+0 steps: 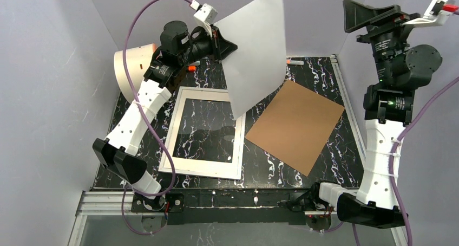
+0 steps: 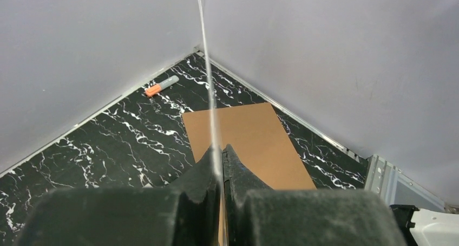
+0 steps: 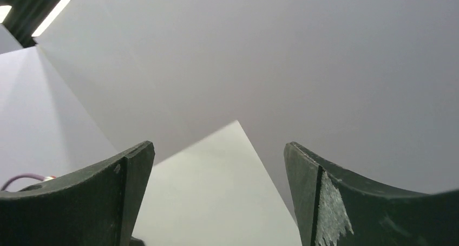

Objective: Put the photo into the frame

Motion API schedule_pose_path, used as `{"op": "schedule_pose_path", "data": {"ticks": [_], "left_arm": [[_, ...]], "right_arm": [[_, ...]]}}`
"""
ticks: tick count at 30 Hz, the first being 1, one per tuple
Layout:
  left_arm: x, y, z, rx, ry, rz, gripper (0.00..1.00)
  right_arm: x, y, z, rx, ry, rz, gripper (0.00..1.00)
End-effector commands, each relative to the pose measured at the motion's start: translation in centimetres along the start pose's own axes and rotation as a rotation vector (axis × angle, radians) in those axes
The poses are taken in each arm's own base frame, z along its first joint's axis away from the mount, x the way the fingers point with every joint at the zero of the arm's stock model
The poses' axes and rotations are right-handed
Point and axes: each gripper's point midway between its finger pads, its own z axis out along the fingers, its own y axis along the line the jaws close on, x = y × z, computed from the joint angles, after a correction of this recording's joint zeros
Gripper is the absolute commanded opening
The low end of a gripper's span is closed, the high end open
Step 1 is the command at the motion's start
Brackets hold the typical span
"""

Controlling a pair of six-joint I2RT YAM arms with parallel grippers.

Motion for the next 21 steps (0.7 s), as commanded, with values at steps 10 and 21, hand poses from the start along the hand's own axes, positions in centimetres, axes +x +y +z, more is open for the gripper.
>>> {"op": "schedule_pose_path", "data": {"ticks": [10,21], "left_arm": [[-4.1,-3.9,-4.9,0.1,-0.105,0.255,0.0],[-5.4,-4.6,-10.6,0.009,-0.08,0.586,0.0]], "right_arm": [[7.1,3.1,-1.5,-0.381,0.279,-0.115,0.99],[16.1,4.7,-4.0,-0.61,0.483,-0.082,0.99]]}}
